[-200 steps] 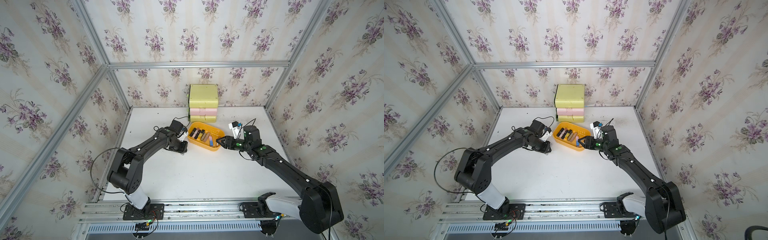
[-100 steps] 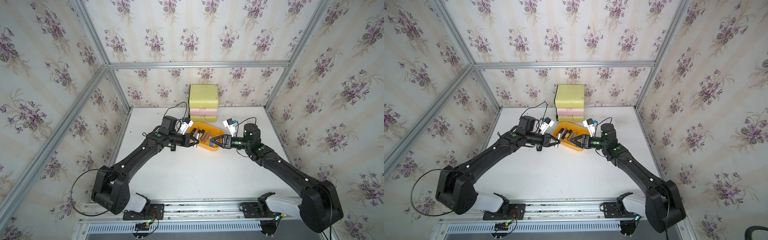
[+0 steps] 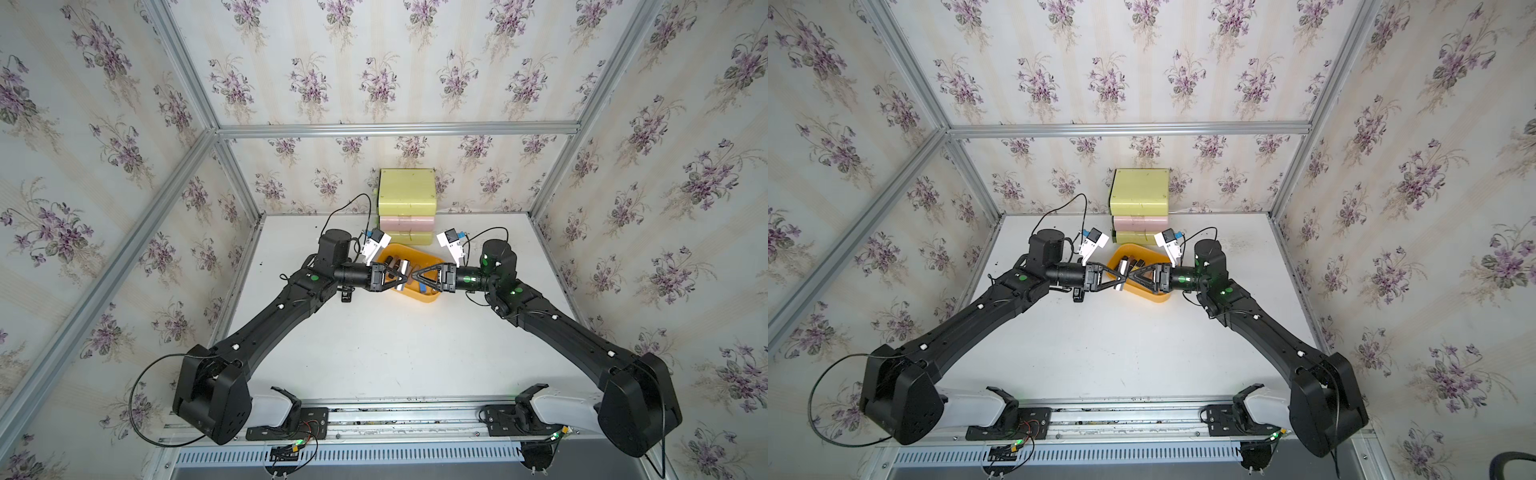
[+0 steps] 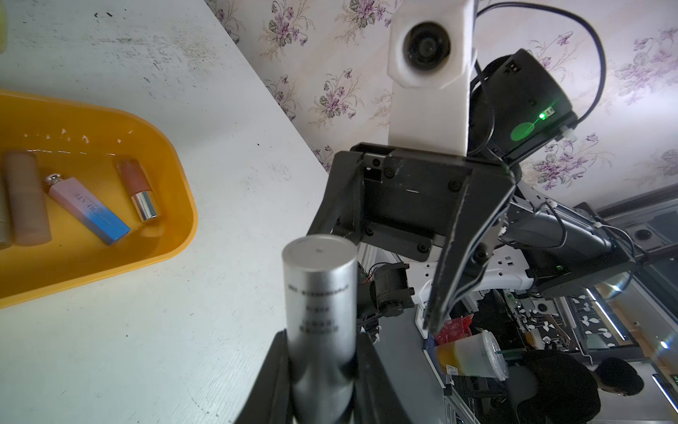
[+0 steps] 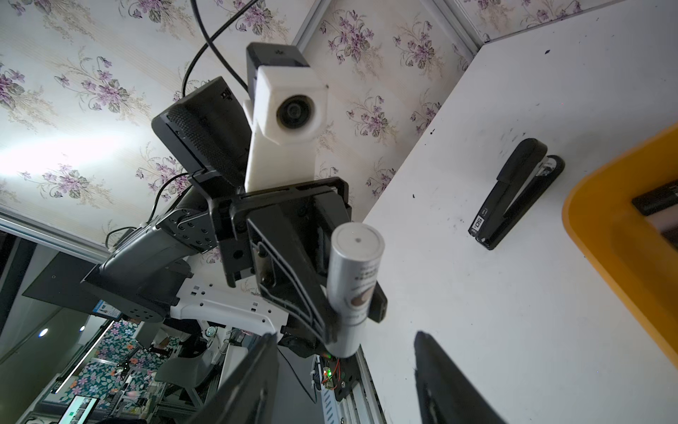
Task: Put the lipstick into the storage box
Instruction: Place the lipstick in the storage box.
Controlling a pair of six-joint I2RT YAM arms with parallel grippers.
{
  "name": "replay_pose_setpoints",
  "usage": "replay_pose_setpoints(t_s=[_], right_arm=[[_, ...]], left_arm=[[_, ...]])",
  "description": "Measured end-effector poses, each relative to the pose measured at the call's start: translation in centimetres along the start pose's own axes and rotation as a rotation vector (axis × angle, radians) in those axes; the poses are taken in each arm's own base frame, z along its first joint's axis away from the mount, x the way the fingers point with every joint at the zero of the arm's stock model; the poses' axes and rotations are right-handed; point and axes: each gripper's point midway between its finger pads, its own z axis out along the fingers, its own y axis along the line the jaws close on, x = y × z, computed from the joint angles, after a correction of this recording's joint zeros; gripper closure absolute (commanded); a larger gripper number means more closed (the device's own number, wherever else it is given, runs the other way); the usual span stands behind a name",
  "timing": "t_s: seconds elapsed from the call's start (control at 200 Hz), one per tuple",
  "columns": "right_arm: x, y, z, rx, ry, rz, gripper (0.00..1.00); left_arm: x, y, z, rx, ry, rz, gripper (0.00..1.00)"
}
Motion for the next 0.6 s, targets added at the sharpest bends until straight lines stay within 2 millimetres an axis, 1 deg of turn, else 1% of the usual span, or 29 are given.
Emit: replay_pose_setpoints(t_s=[0.19,0.47,0.599], right_arm=[[-0.7,0.8,0.2,-0.017,-0.012,-0.022,0.38],[-1.5,0.5,0.5,-0.004,-0.028,-0.011,0.39],[-1.9,0.5,0.8,-0.007,-0.035,-0.014,0.42]], left_arm=[[0.2,-0.8,0.3,0.021,0.009,0.009,0.83],[0.3,-1.8,0.7,0.042,0.016,0.028,0.83],[0.4,-2.1,0.7,0.047,0.018,0.031,0.83]])
